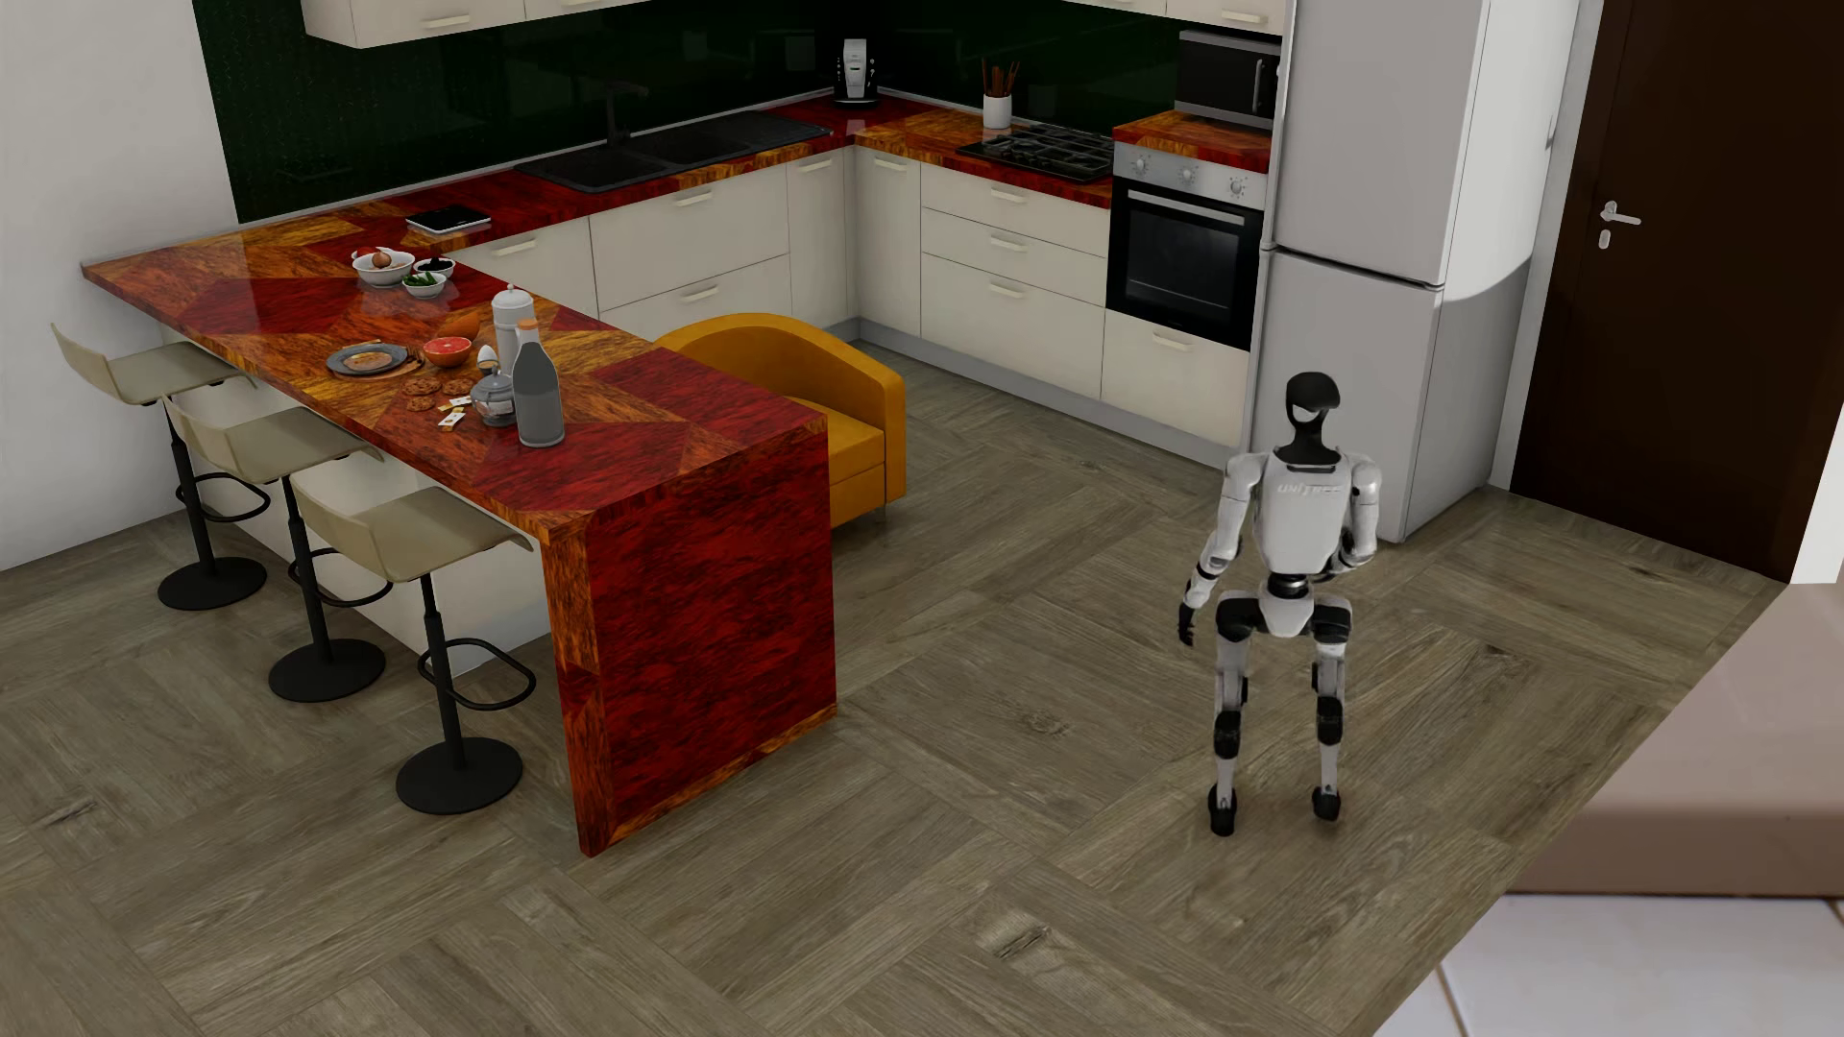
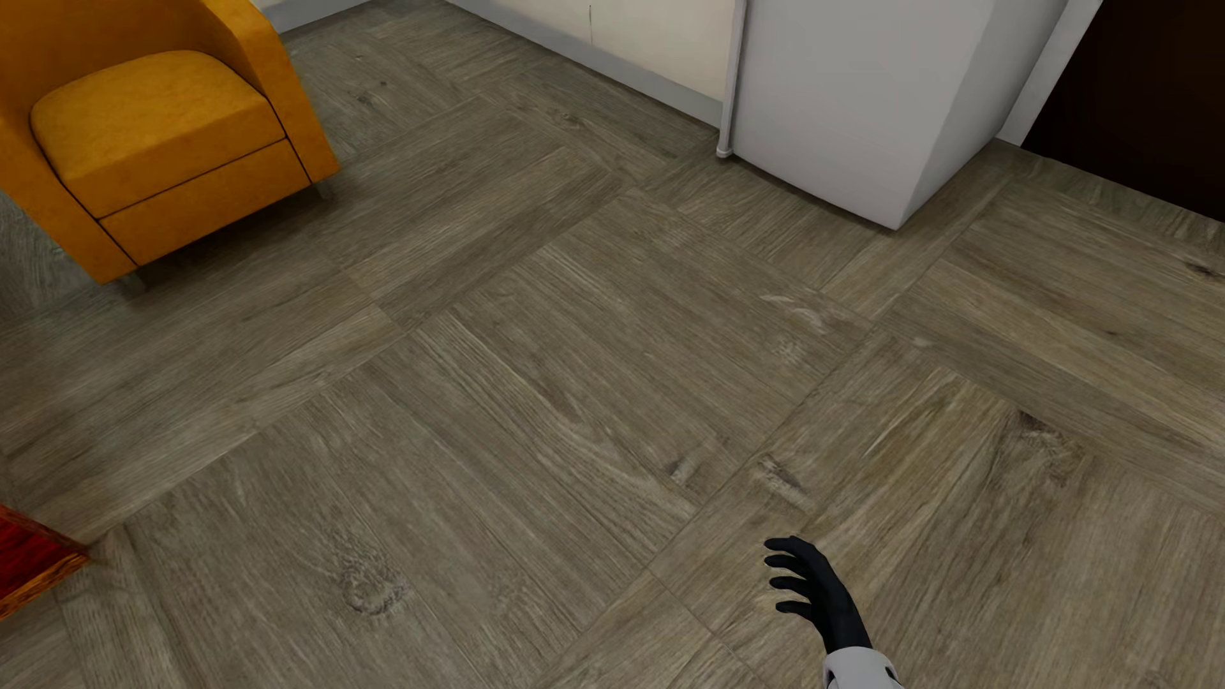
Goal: Walk towards the armchair
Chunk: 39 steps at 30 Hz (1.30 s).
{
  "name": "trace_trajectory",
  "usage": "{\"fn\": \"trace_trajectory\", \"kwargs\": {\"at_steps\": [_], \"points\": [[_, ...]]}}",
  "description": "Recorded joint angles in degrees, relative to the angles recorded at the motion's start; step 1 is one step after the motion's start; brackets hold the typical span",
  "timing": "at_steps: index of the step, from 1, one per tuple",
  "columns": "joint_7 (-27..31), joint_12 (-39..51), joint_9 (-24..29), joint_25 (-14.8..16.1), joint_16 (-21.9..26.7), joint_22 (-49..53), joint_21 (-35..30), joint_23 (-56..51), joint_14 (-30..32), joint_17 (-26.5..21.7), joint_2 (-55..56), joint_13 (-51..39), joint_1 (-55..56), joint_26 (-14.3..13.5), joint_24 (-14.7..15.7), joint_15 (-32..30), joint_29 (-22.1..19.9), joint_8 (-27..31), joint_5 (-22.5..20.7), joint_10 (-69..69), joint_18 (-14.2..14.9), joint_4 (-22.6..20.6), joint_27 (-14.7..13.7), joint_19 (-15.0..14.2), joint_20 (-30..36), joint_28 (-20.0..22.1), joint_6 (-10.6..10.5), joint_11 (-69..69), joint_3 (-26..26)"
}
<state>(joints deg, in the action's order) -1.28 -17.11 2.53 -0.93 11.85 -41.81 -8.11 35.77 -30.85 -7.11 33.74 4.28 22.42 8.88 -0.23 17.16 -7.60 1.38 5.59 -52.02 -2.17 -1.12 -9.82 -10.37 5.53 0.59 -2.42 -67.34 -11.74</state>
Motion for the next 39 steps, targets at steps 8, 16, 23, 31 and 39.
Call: {"fn": "trace_trajectory", "kwargs": {"at_steps": [8,16,23,31,39], "points": [[-4.05,0.98,-2.14,2.77,-2.96,7.61,2.95,-3.83,2.01,-3.82,-16.81,-2.10,9.01,-3.63,6.84,12.97,-0.79,-10.86,1.14,-13.31,-0.58,3.29,14.45,6.66,-4.52,-4.99,-1.66,20.33,-5.63],[5.29,8.70,-0.46,-6.38,-3.34,6.99,7.76,0.88,-3.47,-4.42,10.03,12.73,-8.32,-2.19,0.76,3.50,7.17,0.09,0.14,4.89,0.13,-2.93,11.34,-1.85,-2.44,3.51,9.53,10.91,9.09],[-1.97,-2.24,-1.42,3.05,-0.11,5.05,0.31,-3.67,0.99,-1.19,-8.95,-4.95,5.87,-2.22,0.04,6.92,-6.89,-9.69,5.51,-4.28,0.84,4.25,4.78,3.51,-4.82,-2.46,-5.48,18.36,-5.15],[-0.77,5.69,-0.21,-0.72,-4.00,6.00,6.34,-0.06,6.57,-7.05,-13.12,5.92,4.43,-3.54,8.91,14.54,3.64,-5.50,3.96,-19.54,-4.67,1.75,12.60,2.67,-2.26,-3.39,0.15,16.75,0.38],[0.25,4.81,2.25,-1.83,-4.39,8.37,7.92,2.91,11.54,-7.24,7.18,5.28,-0.05,3.91,1.06,-4.23,0.32,-0.50,-2.18,-22.65,-4.42,-2.04,1.05,-0.21,-0.33,7.22,5.21,13.47,2.56]]}}
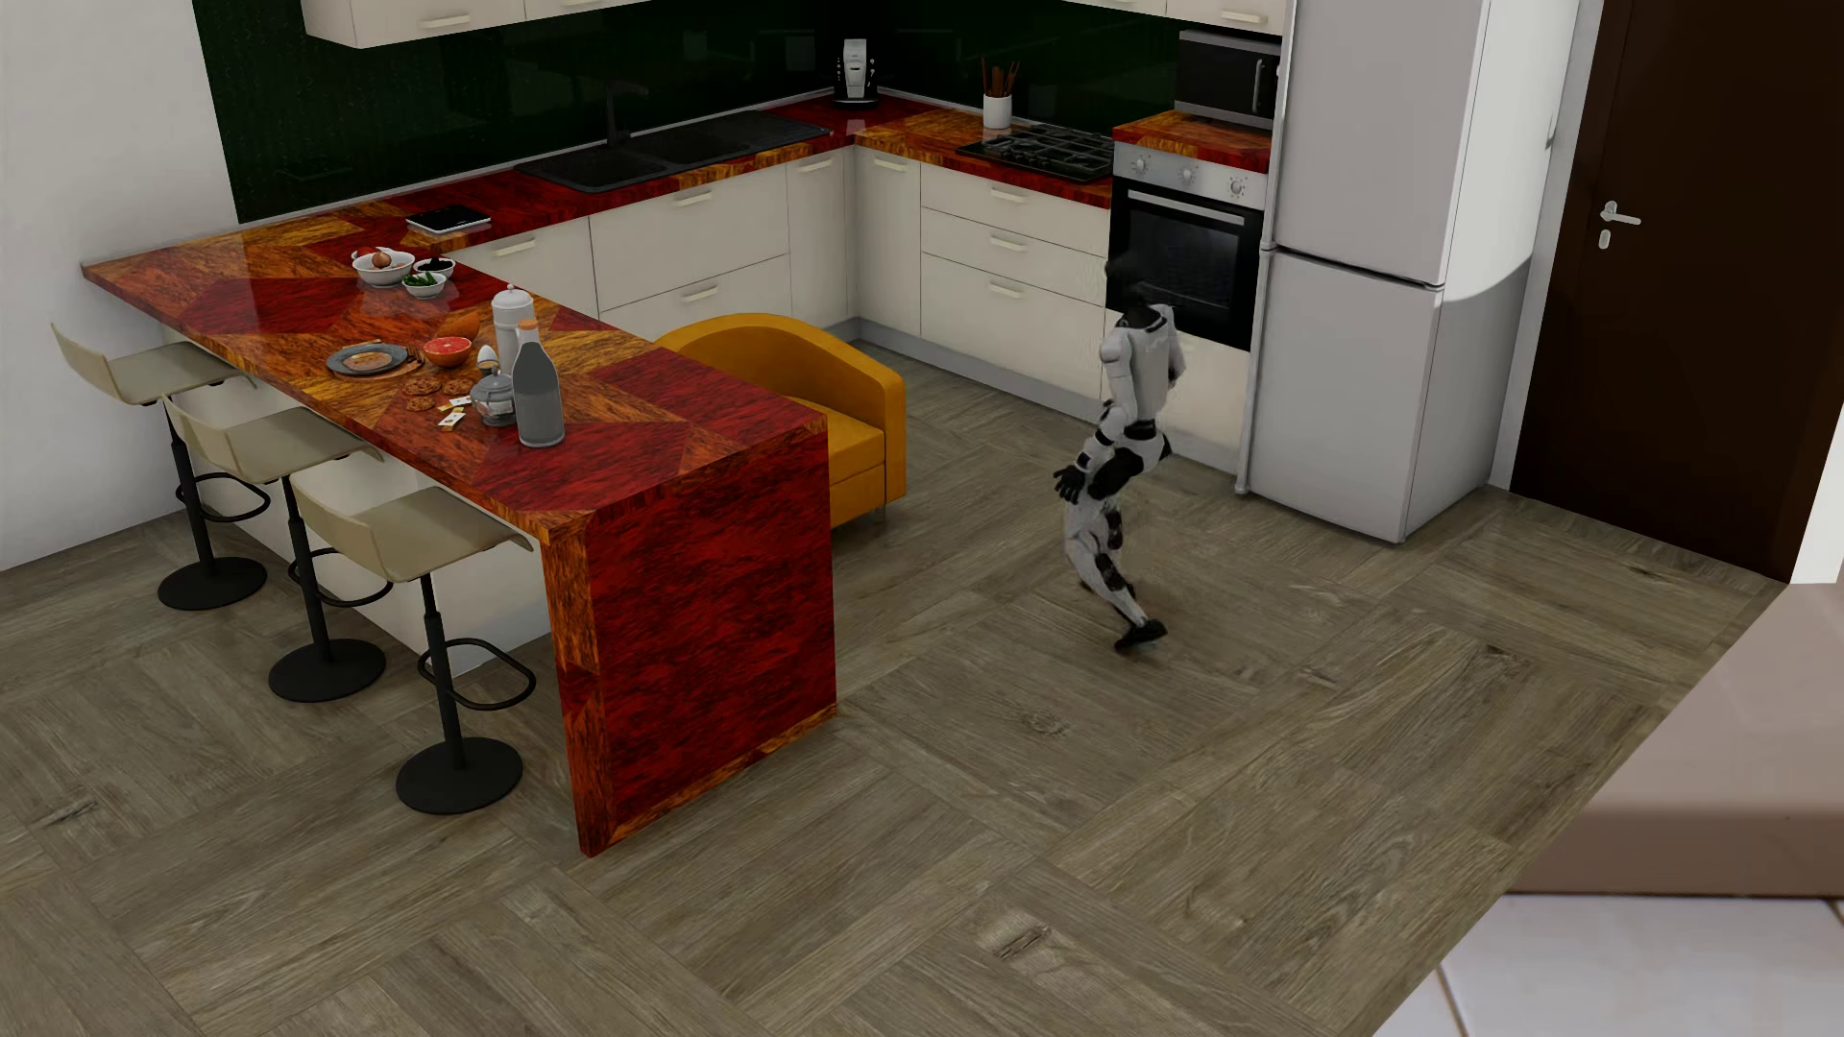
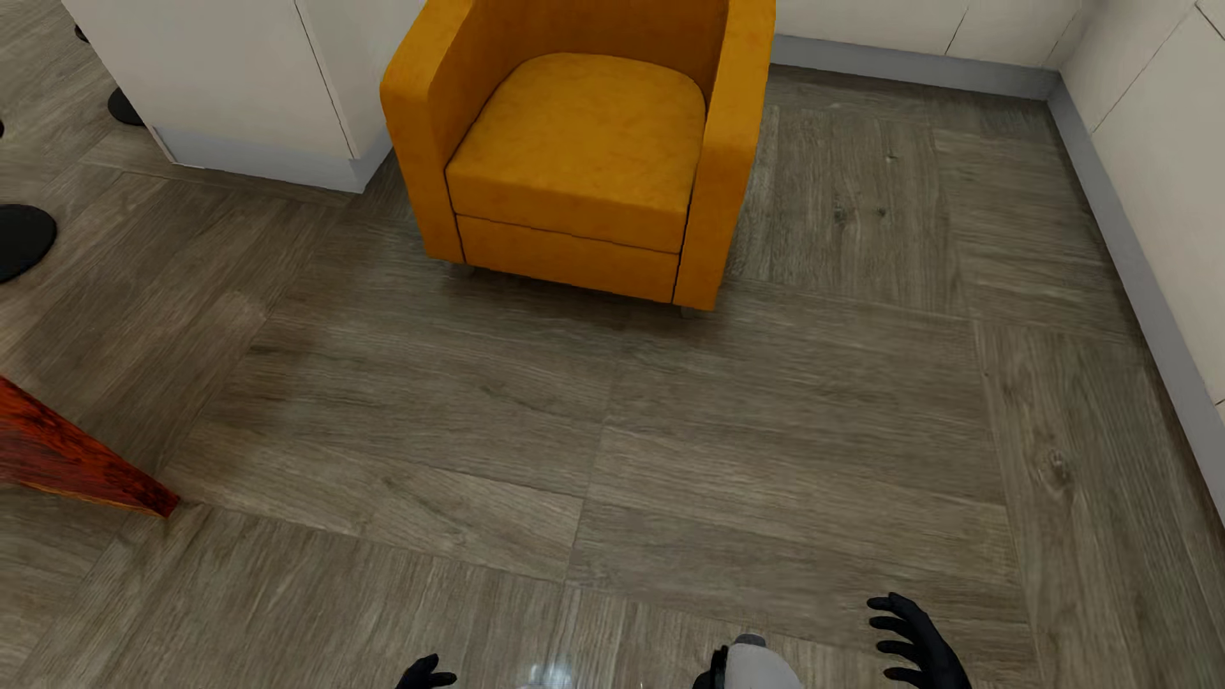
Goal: Walk towards the armchair
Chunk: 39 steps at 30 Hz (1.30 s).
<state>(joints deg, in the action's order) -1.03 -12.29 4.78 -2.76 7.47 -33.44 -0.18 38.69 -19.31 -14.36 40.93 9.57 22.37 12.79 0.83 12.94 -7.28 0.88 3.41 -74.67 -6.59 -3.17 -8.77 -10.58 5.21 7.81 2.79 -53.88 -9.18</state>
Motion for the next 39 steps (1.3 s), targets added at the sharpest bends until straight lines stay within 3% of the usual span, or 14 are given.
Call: {"fn": "trace_trajectory", "kwargs": {"at_steps": [1,2,3,4,6,9,10,12,13,14,19,25,28,39], "points": [[0.60,-0.80,0.01,-0.21,1.00,-1.01,1.59,0.91,7.72,-0.32,-2.58,-3.11,5.36,-0.19,-0.91,3.01,-0.65,0.17,-1.55,-5.13,2.02,0.41,1.09,8.54,-1.12,-1.97,-1.50,0.79,-0.18],[2.25,-3.00,0.30,0.05,1.16,-1.48,1.45,-2.29,3.27,0.38,-5.06,-6.01,10.30,-1.20,-2.67,4.36,-1.54,-0.47,-2.71,-3.63,5.21,1.14,3.88,10.00,-3.16,-4.83,-3.89,2.76,-0.84],[4.13,-5.08,0.77,0.41,1.10,-2.00,0.19,-4.72,-5.95,1.88,-7.50,-8.41,13.63,-2.57,-5.59,4.74,-1.84,-0.56,-2.83,4.15,6.02,2.34,5.81,5.62,-5.14,-7.82,-5.65,5.09,-1.70],[5.77,-5.42,0.78,0.33,1.02,-2.66,-2.66,-3.16,-6.50,3.54,-9.35,-9.73,13.73,-3.47,-9.12,5.04,-1.17,0.44,-3.79,15.93,5.47,4.94,5.73,5.79,-4.79,-10.39,-7.18,6.31,-1.49],[4.07,-0.56,2.45,-0.30,3.23,-3.83,-4.96,-2.12,-1.16,6.49,-10.12,-8.30,9.24,-4.87,-12.91,5.90,2.41,1.72,-2.94,24.27,8.72,5.59,5.69,10.59,-1.73,-14.99,-5.98,3.48,2.56],[2.05,6.23,2.94,-1.47,1.81,-2.09,-2.19,-1.71,-2.35,3.45,-12.25,-1.49,5.53,-11.92,-7.41,9.49,9.57,1.47,-2.04,25.32,8.95,4.57,6.70,14.12,-0.45,-12.52,-1.45,4.52,8.42],[2.10,6.70,2.84,-1.21,0.66,-1.00,-1.28,-2.23,-0.40,1.96,-14.16,-0.38,5.54,-14.97,-4.04,8.70,10.42,1.50,-1.97,24.50,7.29,4.66,8.23,9.53,-0.94,-11.09,-0.76,7.22,8.72],[1.67,5.64,1.58,0.38,1.06,-0.95,0.37,-3.97,1.28,2.88,-16.80,1.36,5.23,-18.58,1.29,7.18,8.88,0.68,-2.33,25.99,-3.00,5.51,10.34,5.47,-1.74,-10.06,-0.89,10.58,7.72],[2.45,4.43,0.73,1.31,1.82,-1.70,-1.24,-4.20,-0.95,4.96,-16.22,-0.41,3.69,-17.99,1.86,6.10,7.06,0.40,-2.91,29.46,-2.47,5.95,11.75,8.03,-1.60,-10.05,-1.38,8.56,7.19],[3.15,4.16,-0.23,2.22,2.54,-2.94,-3.29,-5.29,-0.59,5.66,-15.64,-2.00,2.38,-16.10,1.68,6.34,5.40,0.17,-2.76,31.81,9.27,6.24,13.07,10.28,-1.31,-10.16,-1.64,6.86,6.30],[2.35,1.13,-1.75,4.80,0.72,-3.06,-2.49,-4.53,0.61,3.68,-19.51,-2.04,0.16,-7.47,0.05,8.67,4.06,1.68,-1.08,34.74,9.11,4.48,11.80,8.01,-1.96,-7.81,-3.37,12.19,4.06],[2.40,1.34,-2.78,2.44,0.78,-3.57,-1.74,-4.64,2.36,3.55,-20.22,-1.12,-0.84,-8.87,-0.05,7.07,8.71,1.56,-1.51,36.94,9.55,4.95,10.90,8.45,-2.94,-9.14,-4.14,13.95,4.70],[2.82,0.48,-3.59,0.61,0.20,-3.62,-1.70,-4.86,1.98,2.96,-20.53,-1.88,-0.74,-6.51,-0.58,7.45,10.60,1.03,-1.45,36.10,9.59,4.97,8.36,8.49,-1.90,-10.49,-4.15,13.49,3.73],[2.30,1.66,-3.32,2.07,1.07,-3.37,-1.53,-5.31,3.02,4.17,-20.09,0.47,-0.15,-6.63,-0.12,5.88,9.57,1.36,-1.85,36.71,9.44,5.51,10.47,8.25,-1.45,-9.92,-2.55,14.81,5.04]]}}
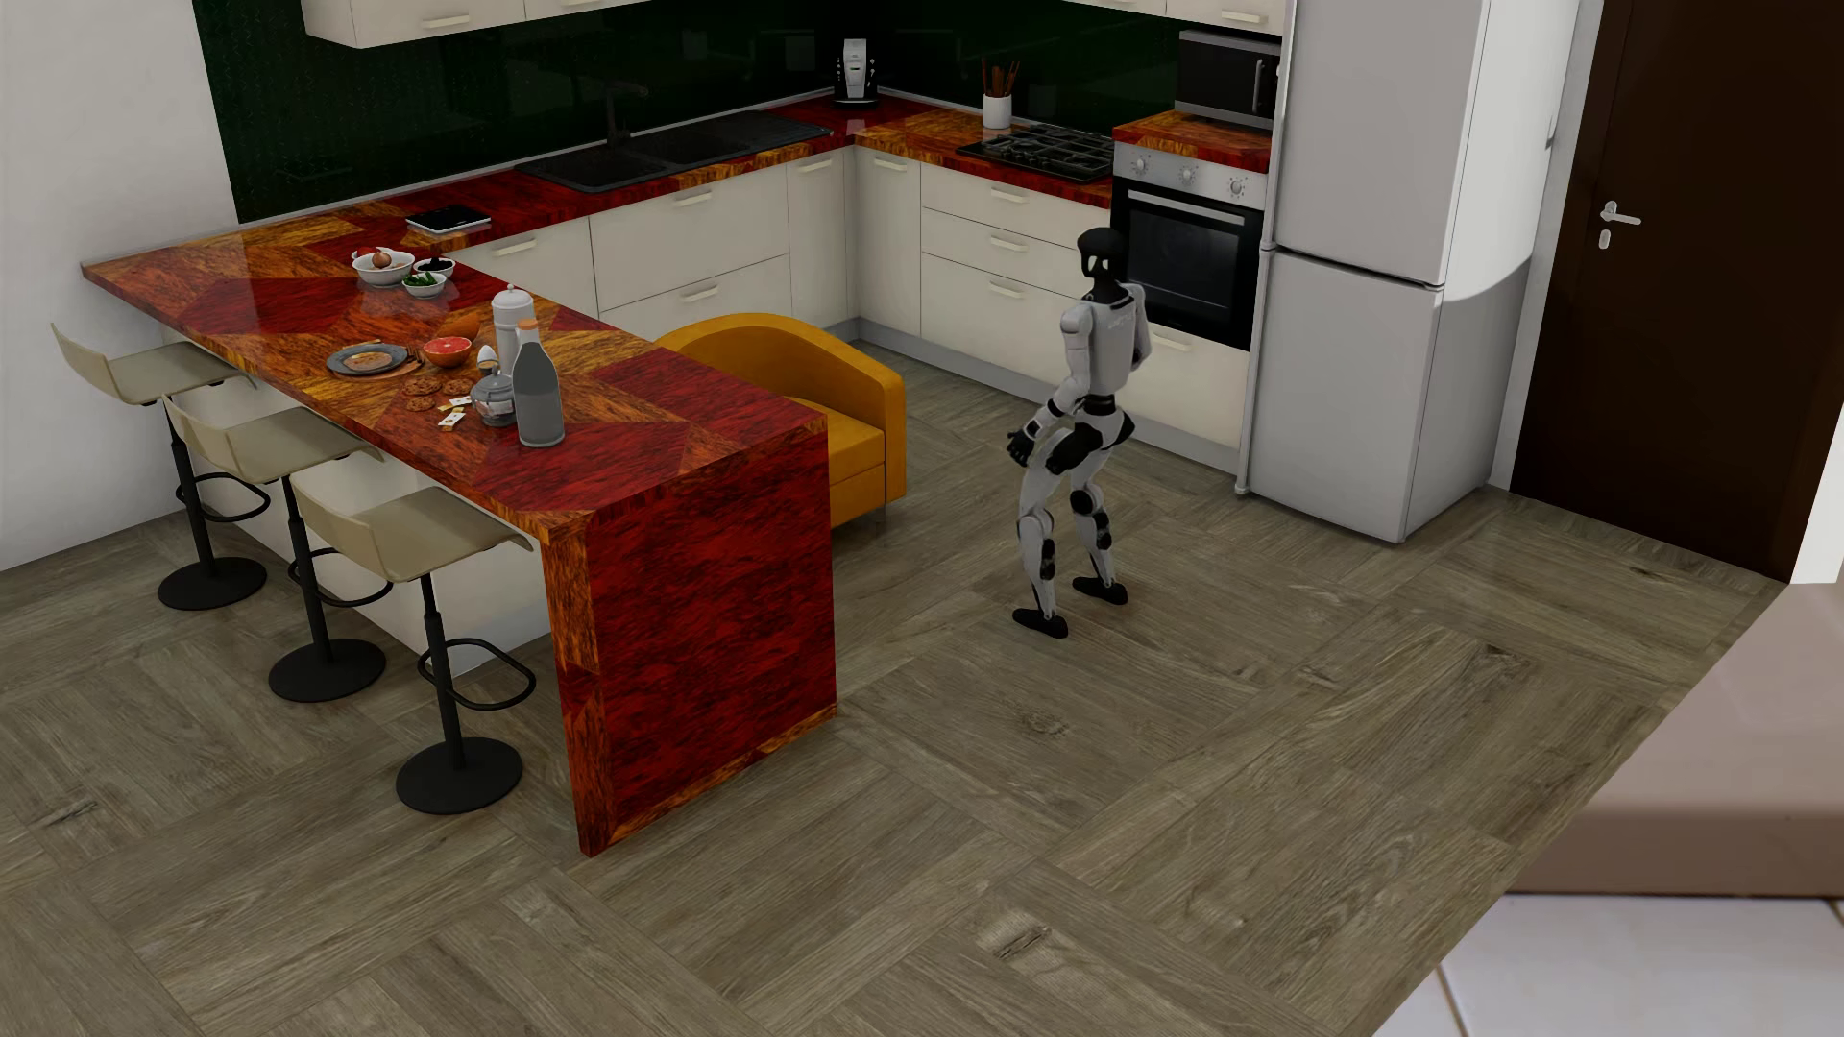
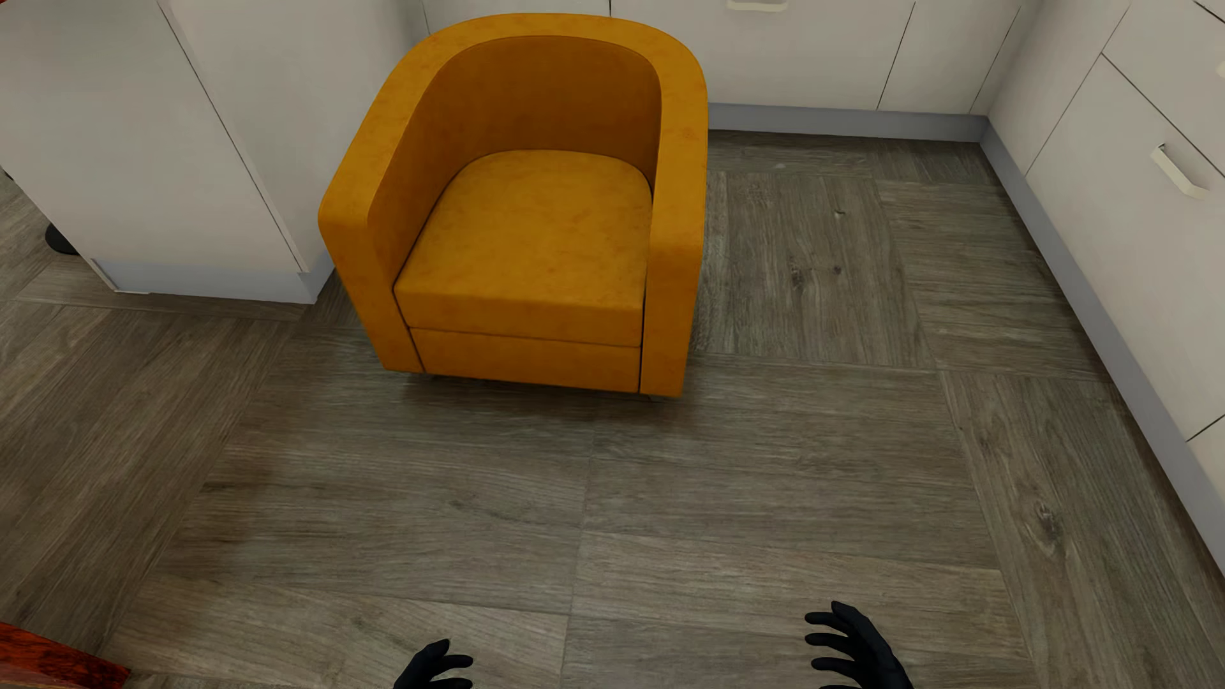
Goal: Walk towards the armchair
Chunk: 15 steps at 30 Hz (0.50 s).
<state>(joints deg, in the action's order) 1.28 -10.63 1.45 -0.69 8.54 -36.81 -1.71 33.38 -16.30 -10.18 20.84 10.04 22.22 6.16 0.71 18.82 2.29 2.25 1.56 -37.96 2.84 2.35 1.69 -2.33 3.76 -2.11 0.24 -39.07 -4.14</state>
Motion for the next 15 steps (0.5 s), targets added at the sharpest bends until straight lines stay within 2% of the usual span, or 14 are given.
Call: {"fn": "trace_trajectory", "kwargs": {"at_steps": [3,5,7,9,12,15], "points": [[0.07,-1.29,0.10,0.24,1.50,-1.06,-1.21,0.46,0.35,0.80,-0.43,-2.73,-0.22,0.66,-0.24,-0.27,0.28,-0.17,0.45,0.53,-0.31,-0.40,0.27,-0.27,-0.98,-1.25,-0.41,0.66,0.05],[-0.34,-1.42,0.80,-0.01,1.52,-0.14,-0.79,-0.55,0.54,-0.48,-0.76,-1.72,-1.02,-0.13,-1.25,-0.13,0.48,0.22,0.72,1.12,-0.36,-0.65,-1.04,-0.34,-1.99,0.22,-0.06,0.48,-0.22],[-0.63,-1.00,0.63,-0.32,-0.42,-0.04,-0.17,1.22,0.29,-1.27,-0.61,-1.69,-0.76,-1.56,-2.04,-0.25,-0.30,0.50,0.62,0.76,-0.56,-0.53,-0.95,-0.55,-0.67,2.31,-0.70,0.62,-0.06],[-1.22,-0.91,1.00,-0.20,-0.34,-0.57,-0.86,-0.15,-0.30,0.53,-0.38,-2.32,-0.77,-2.60,-1.40,-0.06,-1.55,1.12,0.10,-0.09,-0.47,-0.01,0.56,-0.48,-1.39,2.51,-0.72,-0.03,0.10],[-1.10,-1.62,-0.13,0.08,-0.53,0.39,-1.09,1.04,-0.54,0.35,-0.39,-1.60,-0.43,-2.12,0.01,-0.19,-1.73,0.97,-0.02,-0.13,-0.57,0.14,-0.62,-0.57,-0.31,2.13,-0.87,0.65,0.37],[-0.78,-1.12,0.28,0.24,0.25,0.21,-0.18,0.85,-0.98,0.67,-0.37,-2.48,-0.38,-1.81,-0.50,0.44,-0.11,0.68,-0.09,-0.76,-0.35,0.19,0.22,-0.34,-1.66,1.51,-0.02,-0.17,0.58]]}}
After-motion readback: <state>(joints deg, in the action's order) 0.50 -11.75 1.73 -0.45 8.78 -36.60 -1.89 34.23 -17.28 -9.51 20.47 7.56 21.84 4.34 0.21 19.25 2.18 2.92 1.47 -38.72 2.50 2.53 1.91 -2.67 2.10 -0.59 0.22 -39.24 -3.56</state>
